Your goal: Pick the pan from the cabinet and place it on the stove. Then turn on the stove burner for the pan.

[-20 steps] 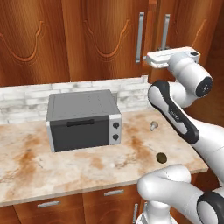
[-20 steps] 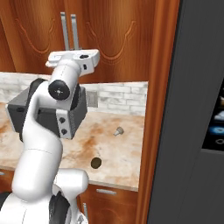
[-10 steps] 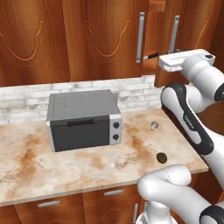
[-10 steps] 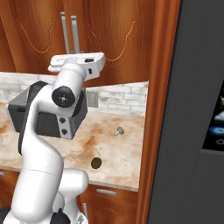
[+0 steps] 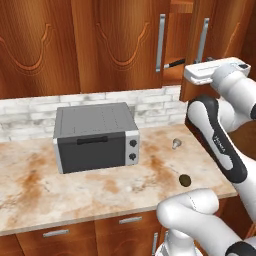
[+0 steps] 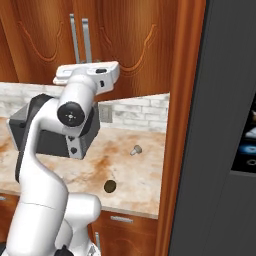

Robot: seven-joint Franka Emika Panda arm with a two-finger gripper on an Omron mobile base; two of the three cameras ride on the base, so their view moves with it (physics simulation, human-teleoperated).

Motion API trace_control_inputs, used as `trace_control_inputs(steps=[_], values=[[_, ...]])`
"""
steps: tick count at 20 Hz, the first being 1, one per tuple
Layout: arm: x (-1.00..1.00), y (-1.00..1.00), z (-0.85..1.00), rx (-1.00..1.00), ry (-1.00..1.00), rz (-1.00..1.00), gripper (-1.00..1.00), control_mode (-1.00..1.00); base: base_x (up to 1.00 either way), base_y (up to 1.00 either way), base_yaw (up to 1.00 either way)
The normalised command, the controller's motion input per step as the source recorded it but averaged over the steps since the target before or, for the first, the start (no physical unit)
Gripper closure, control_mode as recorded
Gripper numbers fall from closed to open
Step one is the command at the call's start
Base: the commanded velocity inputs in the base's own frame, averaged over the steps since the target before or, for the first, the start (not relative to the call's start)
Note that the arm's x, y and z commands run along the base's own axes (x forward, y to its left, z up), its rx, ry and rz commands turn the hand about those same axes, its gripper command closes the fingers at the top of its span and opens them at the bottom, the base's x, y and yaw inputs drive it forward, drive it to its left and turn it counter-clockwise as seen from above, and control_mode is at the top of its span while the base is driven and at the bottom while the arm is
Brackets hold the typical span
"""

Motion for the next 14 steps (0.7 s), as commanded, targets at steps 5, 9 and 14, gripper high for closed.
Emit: trace_control_inputs(steps=[5,9,14], values=[[-0.59,0.02,0.14,-0.08,-0.01,-0.05,-1.00,-1.00,0.00,0.00,0.00],[-0.44,0.50,0.26,-0.18,0.00,-0.08,-1.00,-1.00,0.00,0.00,0.00],[-0.22,0.69,0.17,-0.23,0.02,-0.20,-1.00,-1.00,0.00,0.00,0.00]])
